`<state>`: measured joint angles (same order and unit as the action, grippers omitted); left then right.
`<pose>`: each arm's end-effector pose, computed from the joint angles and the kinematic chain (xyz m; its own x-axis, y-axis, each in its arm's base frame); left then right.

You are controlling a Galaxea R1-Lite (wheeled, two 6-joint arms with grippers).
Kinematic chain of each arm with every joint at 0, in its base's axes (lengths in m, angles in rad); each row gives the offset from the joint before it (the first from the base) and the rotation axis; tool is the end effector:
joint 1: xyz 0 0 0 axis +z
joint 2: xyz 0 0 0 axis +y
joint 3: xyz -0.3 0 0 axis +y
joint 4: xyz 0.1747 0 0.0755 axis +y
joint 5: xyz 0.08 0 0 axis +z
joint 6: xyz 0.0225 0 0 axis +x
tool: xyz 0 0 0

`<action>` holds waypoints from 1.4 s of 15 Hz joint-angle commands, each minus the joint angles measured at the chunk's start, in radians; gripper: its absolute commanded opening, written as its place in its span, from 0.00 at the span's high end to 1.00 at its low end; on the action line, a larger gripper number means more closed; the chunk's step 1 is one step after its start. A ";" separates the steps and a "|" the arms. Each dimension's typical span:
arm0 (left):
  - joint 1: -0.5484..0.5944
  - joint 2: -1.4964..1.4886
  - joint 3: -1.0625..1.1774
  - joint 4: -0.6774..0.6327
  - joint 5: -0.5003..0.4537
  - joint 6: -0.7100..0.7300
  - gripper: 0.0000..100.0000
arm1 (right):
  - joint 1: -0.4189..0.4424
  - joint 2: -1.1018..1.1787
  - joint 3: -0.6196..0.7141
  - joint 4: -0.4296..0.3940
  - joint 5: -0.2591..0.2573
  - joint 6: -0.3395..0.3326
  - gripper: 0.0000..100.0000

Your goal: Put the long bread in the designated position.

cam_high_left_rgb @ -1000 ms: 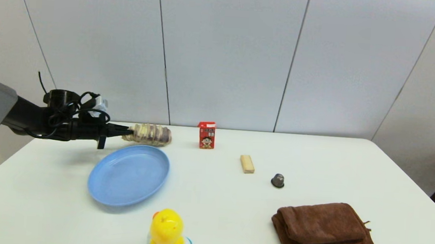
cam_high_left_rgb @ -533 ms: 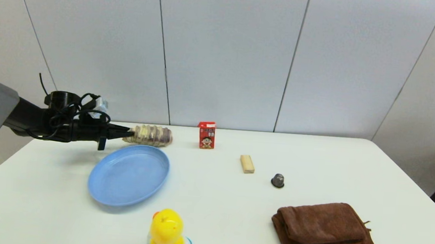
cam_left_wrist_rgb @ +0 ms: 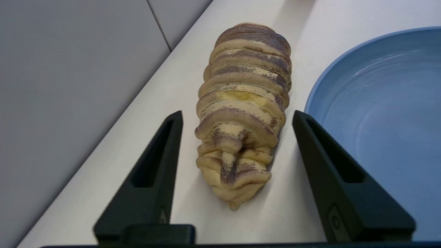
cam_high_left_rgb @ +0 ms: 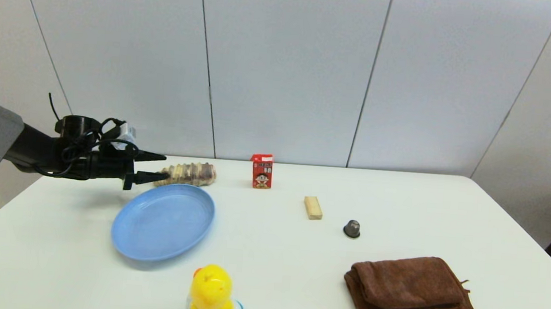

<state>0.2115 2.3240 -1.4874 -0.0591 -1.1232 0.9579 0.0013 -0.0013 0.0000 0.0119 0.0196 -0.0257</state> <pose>0.4366 0.0730 0.0768 0.4908 -0.8167 -0.3036 0.8701 0.4415 0.2192 -0.0229 0.0004 0.0743 0.9997 0.0209 -0.0106 -0.0212 0.9995 -0.0255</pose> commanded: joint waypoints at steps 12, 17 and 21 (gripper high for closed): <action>-0.107 -0.583 0.101 0.093 0.217 -0.375 0.00 | 0.000 0.001 0.000 0.000 0.000 -0.002 0.00; -0.210 -0.891 0.326 0.090 0.545 -0.510 0.00 | 0.000 0.001 0.000 0.000 0.000 0.000 0.00; -0.233 -1.138 0.573 0.090 0.632 -0.528 0.00 | 0.000 0.001 0.000 0.000 0.000 0.000 0.00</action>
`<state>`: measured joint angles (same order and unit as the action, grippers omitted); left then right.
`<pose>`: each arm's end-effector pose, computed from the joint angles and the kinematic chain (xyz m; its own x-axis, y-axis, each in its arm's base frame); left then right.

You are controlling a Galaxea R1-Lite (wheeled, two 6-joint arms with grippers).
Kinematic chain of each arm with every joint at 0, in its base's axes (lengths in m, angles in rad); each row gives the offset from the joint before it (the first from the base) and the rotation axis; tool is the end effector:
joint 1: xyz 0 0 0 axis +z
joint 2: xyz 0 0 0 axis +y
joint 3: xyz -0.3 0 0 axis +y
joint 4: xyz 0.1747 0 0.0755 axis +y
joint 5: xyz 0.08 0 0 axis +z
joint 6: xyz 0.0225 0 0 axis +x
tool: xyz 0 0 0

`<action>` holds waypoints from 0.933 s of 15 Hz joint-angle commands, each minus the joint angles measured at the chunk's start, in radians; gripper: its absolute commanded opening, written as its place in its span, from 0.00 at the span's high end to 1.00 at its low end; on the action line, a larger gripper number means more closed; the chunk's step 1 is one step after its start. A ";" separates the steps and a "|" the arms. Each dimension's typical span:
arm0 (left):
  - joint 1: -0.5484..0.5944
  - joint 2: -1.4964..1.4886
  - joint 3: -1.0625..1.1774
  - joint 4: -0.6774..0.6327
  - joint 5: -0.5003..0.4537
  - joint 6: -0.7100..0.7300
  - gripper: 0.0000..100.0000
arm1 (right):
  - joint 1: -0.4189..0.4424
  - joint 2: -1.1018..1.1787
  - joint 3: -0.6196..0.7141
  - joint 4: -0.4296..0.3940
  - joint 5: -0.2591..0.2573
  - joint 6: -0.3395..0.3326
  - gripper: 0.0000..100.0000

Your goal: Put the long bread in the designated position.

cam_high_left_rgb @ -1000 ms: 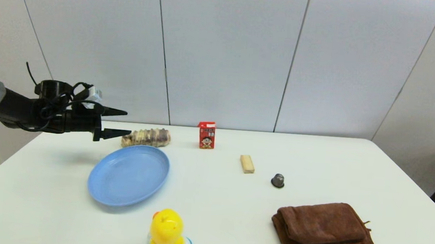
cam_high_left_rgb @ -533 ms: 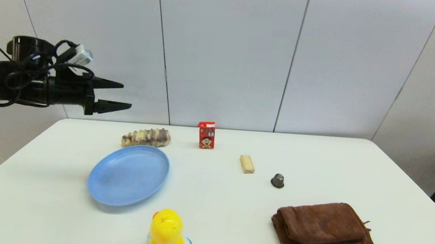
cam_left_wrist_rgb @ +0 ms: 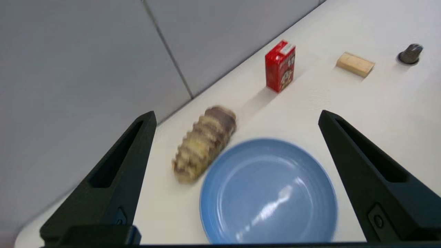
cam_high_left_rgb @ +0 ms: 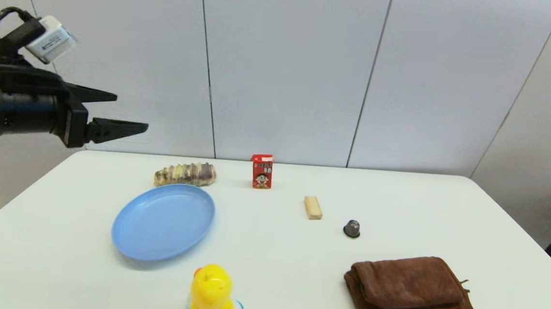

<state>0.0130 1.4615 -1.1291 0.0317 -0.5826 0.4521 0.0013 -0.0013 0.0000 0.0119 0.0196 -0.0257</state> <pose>0.2495 -0.0091 0.2774 0.7874 -0.5400 -0.2974 0.6082 0.7591 0.2320 -0.0229 0.0004 0.0743 0.9997 0.0209 -0.0106 -0.0212 0.9995 -0.0255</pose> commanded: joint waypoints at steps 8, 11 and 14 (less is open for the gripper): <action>-0.041 -0.754 0.652 -0.188 0.092 -0.168 0.00 | 0.000 0.001 0.000 0.000 0.000 0.000 0.00; -0.038 -0.871 0.738 -0.236 0.093 -0.237 0.00 | 0.000 0.001 0.000 0.000 0.000 0.000 0.00; -0.038 -0.987 0.830 -0.285 0.095 -0.282 0.00 | 0.000 0.001 0.000 0.000 0.000 0.000 0.00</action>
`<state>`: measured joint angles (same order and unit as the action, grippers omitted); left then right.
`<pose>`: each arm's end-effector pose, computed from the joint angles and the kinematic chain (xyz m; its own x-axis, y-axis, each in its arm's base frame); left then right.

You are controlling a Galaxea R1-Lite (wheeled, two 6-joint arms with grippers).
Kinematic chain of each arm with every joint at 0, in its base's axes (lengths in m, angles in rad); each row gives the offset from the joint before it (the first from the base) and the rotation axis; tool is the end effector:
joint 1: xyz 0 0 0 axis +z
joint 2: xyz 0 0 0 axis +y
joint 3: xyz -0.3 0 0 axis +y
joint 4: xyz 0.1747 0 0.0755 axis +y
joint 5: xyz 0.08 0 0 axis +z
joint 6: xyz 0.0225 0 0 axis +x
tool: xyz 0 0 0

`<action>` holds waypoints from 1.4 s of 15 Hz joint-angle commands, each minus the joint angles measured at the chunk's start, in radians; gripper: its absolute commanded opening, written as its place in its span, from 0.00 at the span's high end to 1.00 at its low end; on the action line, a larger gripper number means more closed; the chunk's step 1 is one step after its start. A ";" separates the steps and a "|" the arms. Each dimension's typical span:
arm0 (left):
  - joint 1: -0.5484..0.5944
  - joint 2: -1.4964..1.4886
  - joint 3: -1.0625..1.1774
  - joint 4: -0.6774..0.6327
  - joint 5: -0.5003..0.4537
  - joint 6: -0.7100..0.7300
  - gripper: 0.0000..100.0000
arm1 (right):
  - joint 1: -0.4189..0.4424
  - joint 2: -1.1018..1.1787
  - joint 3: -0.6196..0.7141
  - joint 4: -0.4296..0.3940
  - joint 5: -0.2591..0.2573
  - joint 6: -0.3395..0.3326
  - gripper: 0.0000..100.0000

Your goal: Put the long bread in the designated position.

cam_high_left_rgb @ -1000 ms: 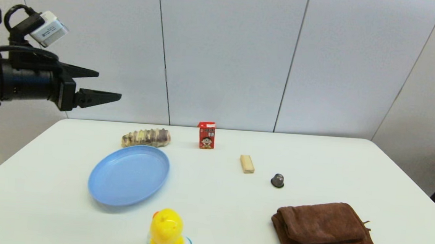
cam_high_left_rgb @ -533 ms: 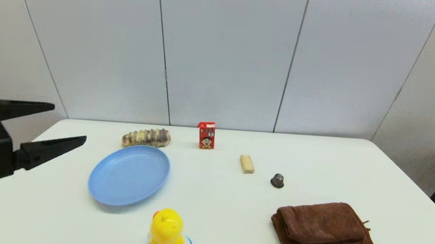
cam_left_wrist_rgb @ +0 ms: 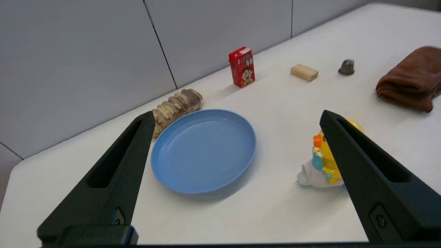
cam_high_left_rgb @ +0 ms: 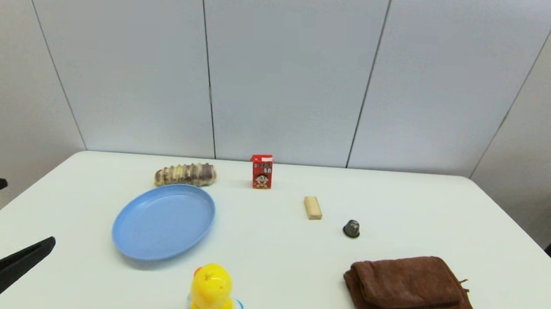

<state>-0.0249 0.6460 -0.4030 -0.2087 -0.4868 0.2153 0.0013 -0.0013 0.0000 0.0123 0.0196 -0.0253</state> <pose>0.0477 -0.0117 0.2084 0.8714 -0.4896 -0.0303 0.4854 0.8516 0.1978 -0.0229 0.0004 0.0742 0.9997 0.0209 -0.0110 -0.0212 0.9995 -0.0251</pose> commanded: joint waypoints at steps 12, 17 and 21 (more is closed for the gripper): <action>0.014 -0.517 0.362 -0.044 0.203 -0.071 0.00 | 0.000 0.001 0.000 0.000 0.000 -0.001 0.00; 0.016 -0.606 0.401 0.061 0.284 -0.076 0.00 | 0.000 0.001 0.000 0.000 0.000 -0.001 0.00; 0.016 -0.646 0.405 0.187 0.427 -0.096 0.00 | 0.000 0.001 0.000 0.000 0.000 -0.001 0.00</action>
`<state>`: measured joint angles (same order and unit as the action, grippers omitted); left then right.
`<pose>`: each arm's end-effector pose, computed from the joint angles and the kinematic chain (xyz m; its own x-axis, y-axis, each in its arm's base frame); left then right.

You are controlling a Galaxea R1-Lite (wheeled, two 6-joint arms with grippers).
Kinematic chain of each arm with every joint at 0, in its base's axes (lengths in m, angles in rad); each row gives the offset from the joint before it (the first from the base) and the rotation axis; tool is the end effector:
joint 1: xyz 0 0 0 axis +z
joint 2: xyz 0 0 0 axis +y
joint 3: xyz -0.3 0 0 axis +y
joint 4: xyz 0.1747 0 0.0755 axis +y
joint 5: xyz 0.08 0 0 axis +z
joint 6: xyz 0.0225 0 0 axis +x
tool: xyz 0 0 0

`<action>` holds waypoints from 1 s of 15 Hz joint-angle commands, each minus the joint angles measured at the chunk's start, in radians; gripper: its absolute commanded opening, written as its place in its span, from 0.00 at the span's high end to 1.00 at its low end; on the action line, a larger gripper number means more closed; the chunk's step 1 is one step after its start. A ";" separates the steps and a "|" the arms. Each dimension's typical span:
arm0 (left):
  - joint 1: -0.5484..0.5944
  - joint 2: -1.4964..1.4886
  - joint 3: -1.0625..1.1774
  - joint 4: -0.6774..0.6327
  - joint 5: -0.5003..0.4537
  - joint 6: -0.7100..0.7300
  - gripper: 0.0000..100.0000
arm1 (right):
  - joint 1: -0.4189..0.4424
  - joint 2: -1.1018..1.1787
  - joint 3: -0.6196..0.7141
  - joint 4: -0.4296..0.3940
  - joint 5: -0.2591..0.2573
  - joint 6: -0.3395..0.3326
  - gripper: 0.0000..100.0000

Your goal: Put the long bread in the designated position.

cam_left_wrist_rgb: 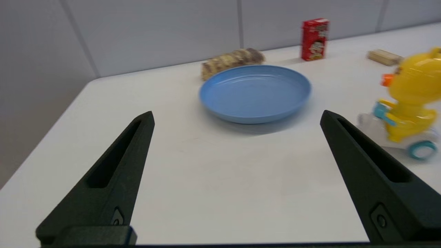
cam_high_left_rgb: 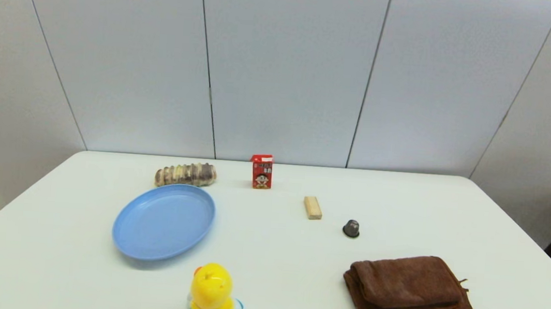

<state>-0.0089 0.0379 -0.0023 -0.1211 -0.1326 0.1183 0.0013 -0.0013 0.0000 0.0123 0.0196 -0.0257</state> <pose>-0.0206 -0.0028 0.0893 0.9864 -0.1410 0.0846 0.1295 0.9832 0.1288 -0.0229 0.0004 0.0742 0.9997 0.0209 -0.0110 -0.0212 0.9995 -0.0255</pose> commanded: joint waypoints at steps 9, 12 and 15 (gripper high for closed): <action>0.000 -0.038 0.004 0.123 0.077 -0.003 0.00 | 0.000 0.001 0.000 0.000 -0.001 0.000 0.00; 0.000 -0.038 0.004 0.123 0.077 -0.035 0.00 | 0.000 0.001 0.000 0.000 0.000 0.000 0.00; 0.000 -0.038 0.004 0.123 0.077 -0.043 0.00 | 0.000 0.001 0.000 0.000 0.000 0.000 0.00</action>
<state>-0.0091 -0.0019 0.0000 0.0017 -0.0547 0.0760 0.0013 -0.0013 0.0000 0.0123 0.0196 -0.0257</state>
